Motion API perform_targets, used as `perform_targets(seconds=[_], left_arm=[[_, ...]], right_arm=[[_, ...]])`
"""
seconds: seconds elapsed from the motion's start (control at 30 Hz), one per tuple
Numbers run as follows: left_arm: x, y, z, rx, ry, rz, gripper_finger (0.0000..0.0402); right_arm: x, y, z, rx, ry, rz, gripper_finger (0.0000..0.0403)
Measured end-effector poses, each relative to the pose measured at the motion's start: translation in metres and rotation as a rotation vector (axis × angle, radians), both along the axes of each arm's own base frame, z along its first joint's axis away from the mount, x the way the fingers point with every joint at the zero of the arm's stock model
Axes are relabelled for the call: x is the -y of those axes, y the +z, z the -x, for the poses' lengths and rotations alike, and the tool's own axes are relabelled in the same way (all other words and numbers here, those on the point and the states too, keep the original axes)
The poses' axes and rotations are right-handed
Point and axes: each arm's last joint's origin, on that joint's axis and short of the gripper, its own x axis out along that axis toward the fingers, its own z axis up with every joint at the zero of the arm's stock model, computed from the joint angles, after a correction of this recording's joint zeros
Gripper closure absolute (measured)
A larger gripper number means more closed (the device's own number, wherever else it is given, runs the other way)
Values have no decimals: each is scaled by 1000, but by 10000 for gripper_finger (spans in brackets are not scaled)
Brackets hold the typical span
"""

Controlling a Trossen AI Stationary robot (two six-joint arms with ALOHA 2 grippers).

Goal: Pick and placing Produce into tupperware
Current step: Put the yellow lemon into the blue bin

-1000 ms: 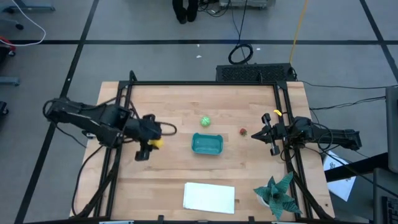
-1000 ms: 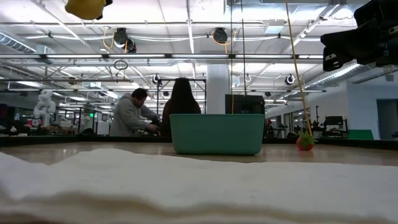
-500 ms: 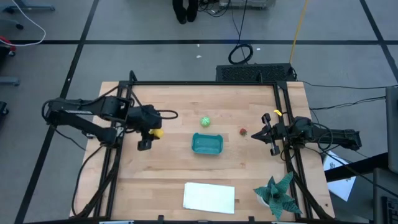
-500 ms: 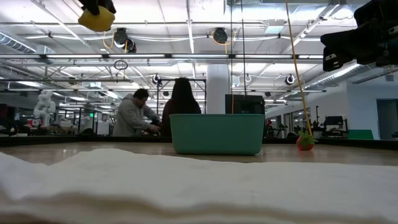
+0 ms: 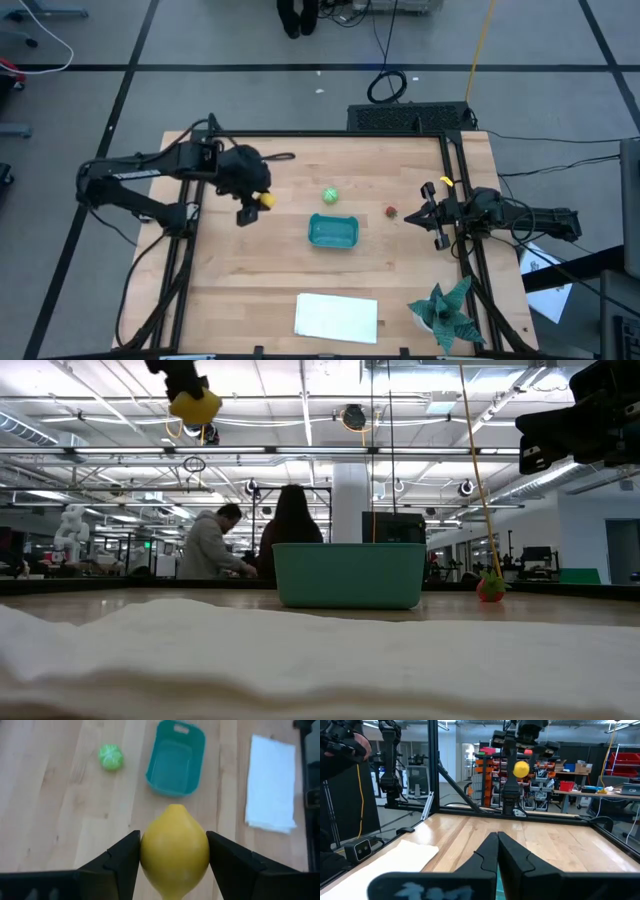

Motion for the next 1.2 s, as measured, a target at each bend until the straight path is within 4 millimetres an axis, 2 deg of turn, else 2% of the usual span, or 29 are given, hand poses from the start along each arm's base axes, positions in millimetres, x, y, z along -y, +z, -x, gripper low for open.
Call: perform_targets(seconds=[0.33,0.57,0.9,1.2], left_arm=[[-36,-16,-27,50,-25,58,190],[-47,-29,-46,18,-59,51,190],[-57,-17,-91,71,-148,38,190],[-65,-16,-121,69,-188,20,190]], right_arm=[[1,-1,-1,-11,-28,1,403],[1,-2,-2,-24,-30,3,403],[1,-2,-2,-24,-30,3,403],[1,-2,-2,-23,-30,3,403]])
